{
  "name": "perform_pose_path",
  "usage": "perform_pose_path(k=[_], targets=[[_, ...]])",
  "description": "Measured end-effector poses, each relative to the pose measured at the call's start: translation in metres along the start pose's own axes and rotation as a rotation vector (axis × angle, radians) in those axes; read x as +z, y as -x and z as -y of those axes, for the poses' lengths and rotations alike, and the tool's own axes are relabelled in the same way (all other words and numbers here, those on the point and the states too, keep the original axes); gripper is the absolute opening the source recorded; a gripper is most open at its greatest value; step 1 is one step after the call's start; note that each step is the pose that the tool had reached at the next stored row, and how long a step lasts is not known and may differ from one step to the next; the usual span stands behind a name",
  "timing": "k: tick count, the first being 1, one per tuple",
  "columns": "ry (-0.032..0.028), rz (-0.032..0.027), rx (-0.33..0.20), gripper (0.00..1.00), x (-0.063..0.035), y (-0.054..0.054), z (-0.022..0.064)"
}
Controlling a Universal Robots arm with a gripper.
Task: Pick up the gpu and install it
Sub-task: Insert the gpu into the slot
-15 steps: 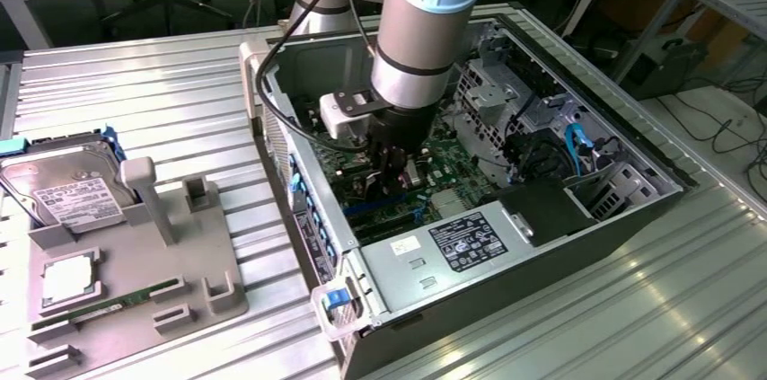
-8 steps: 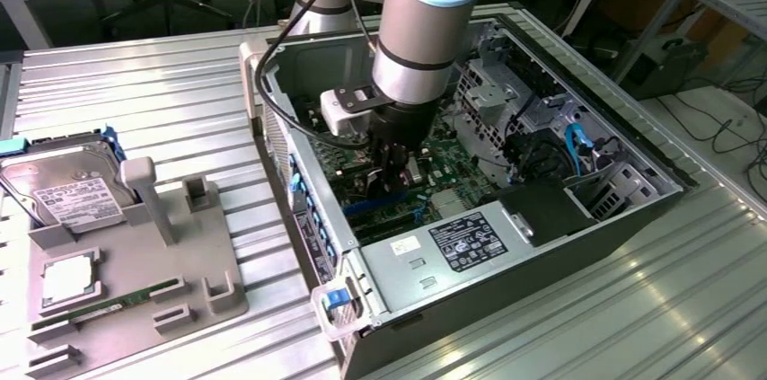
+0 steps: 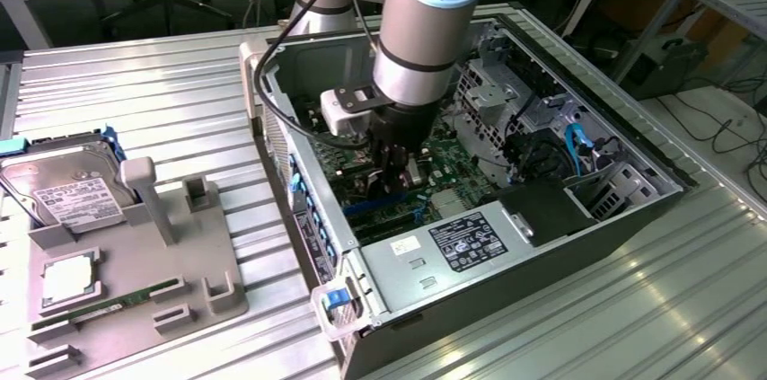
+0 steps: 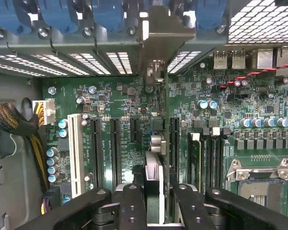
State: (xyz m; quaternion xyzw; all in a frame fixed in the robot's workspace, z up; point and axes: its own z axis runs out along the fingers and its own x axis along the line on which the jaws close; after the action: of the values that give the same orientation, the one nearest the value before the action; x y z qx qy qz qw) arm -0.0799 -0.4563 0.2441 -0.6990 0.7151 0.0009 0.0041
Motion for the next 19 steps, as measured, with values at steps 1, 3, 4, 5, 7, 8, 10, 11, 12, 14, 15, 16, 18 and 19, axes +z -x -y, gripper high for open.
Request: perform_pose_path(k=[1, 3, 4, 5, 7, 8, 10, 11, 12, 14, 15, 16, 18, 19], targets=[[-0.0001, 0.0, 0.004, 0.28, 0.0, -0.001, 0.0], [-0.0001, 0.0, 0.005, 0.28, 0.0002, -0.001, 0.0], [-0.0003, 0.0002, 0.005, 0.28, 0.001, -0.001, 0.0], [0.0003, 0.0001, 0.005, 0.28, 0.0028, -0.001, 0.0], [0.002, -0.0004, 0.005, 0.28, 0.0054, -0.001, 0.0], [0.0024, -0.0004, 0.005, 0.28, 0.0058, -0.001, 0.0], [0.0038, -0.0003, 0.005, 0.28, 0.0067, -0.001, 0.0], [0.0061, -0.0012, 0.005, 0.28, 0.009, -0.001, -0.0001], [0.0081, -0.0004, 0.005, 0.28, 0.0121, -0.001, 0.0], [0.0111, 0.0, 0.005, 0.28, 0.0137, -0.001, 0.0], [0.0112, 0.0, 0.005, 0.28, 0.0137, -0.001, 0.0], [0.0113, -0.0002, 0.005, 0.28, 0.0137, -0.001, 0.0], [0.0113, -0.0001, 0.005, 0.28, 0.0137, -0.001, 0.0], [0.0113, -0.0001, 0.005, 0.28, 0.0137, -0.001, 0.0]])
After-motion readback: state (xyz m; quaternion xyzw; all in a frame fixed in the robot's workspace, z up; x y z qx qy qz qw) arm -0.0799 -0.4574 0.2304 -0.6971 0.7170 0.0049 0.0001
